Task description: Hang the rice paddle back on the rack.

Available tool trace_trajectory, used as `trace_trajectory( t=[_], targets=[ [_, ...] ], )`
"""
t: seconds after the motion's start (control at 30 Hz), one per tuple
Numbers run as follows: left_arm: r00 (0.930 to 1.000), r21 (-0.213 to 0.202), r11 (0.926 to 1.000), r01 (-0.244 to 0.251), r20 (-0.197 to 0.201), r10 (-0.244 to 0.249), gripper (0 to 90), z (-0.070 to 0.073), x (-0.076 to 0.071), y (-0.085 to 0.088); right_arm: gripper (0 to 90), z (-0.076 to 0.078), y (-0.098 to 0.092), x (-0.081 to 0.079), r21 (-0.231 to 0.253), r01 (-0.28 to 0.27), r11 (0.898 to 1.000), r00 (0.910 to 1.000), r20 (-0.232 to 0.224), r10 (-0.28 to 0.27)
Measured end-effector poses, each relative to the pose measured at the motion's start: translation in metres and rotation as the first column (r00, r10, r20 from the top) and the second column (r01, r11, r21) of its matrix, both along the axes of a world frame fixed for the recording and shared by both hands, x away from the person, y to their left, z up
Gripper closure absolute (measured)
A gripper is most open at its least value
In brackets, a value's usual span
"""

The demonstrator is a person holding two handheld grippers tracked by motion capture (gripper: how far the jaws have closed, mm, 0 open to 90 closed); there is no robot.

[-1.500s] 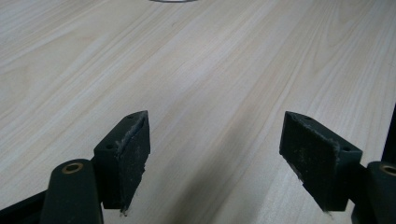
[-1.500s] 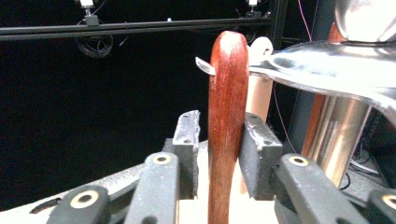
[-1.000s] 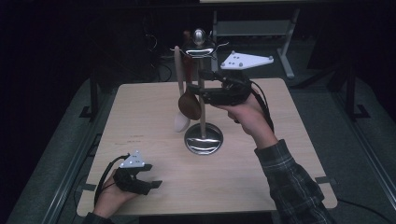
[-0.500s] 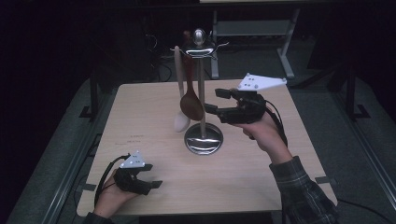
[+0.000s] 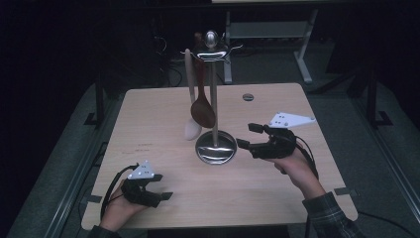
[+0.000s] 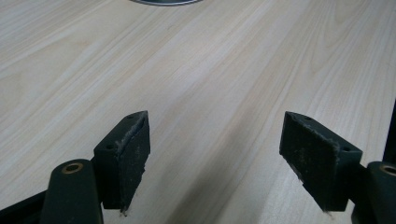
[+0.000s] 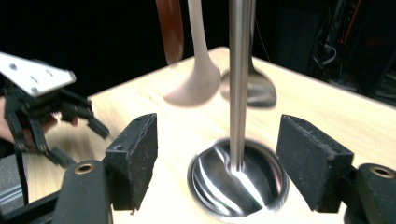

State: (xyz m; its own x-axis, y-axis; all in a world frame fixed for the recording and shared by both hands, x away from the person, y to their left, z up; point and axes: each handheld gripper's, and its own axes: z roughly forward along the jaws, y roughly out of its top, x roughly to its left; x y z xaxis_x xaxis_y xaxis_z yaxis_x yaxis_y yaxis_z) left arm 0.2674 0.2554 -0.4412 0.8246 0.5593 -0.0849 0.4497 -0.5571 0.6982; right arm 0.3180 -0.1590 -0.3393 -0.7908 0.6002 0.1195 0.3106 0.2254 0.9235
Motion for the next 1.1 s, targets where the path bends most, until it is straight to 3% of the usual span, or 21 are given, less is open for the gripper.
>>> trace_trajectory(
  t=[0.3, 0.43, 0.5, 0.63, 0.67, 0.83, 1.1],
  targets=[
    [0.9999, -0.005, 0.9999, -0.009, -0.004, 0.009, 24.3, -0.003, 0.001, 0.000, 23.4, -0.041, -0.019, -0.011, -0.066, 0.048, 0.997, 0.9981, -0.035, -0.050],
    [1.0000, 0.005, 1.0000, -0.005, -0.004, 0.005, 24.3, -0.004, 0.001, 0.002, 20.7, -0.066, -0.028, -0.017, -0.127, 0.074, 0.989, 0.9955, -0.050, -0.081],
    [1.0000, 0.012, 0.9999, -0.002, -0.001, 0.002, 24.3, -0.005, 0.002, 0.003, 19.0, -0.081, -0.033, -0.020, -0.144, 0.079, 0.986, 0.9920, -0.086, -0.092],
    [1.0000, 0.014, 0.9999, 0.001, -0.002, 0.000, 24.2, -0.007, 0.002, 0.003, 17.9, -0.095, -0.037, -0.024, -0.184, 0.095, 0.978, 0.9880, -0.103, -0.115],
    [1.0000, 0.015, 0.9999, 0.002, 0.001, -0.002, 24.2, -0.008, 0.003, 0.004, 17.0, -0.106, -0.041, -0.028, -0.204, 0.097, 0.974, 0.9848, -0.122, -0.123],
    [1.0000, 0.027, 0.9996, 0.003, 0.003, -0.003, 24.2, -0.009, 0.003, 0.004, 16.4, -0.114, -0.045, -0.032, -0.213, 0.094, 0.973, 0.9814, -0.144, -0.127],
    [1.0000, 0.028, 0.9996, -0.001, 0.008, 0.000, 23.9, -0.009, 0.003, 0.004, 14.3, -0.114, -0.046, -0.032, -0.208, 0.100, 0.973, 0.9818, -0.138, -0.130]
  ],
)
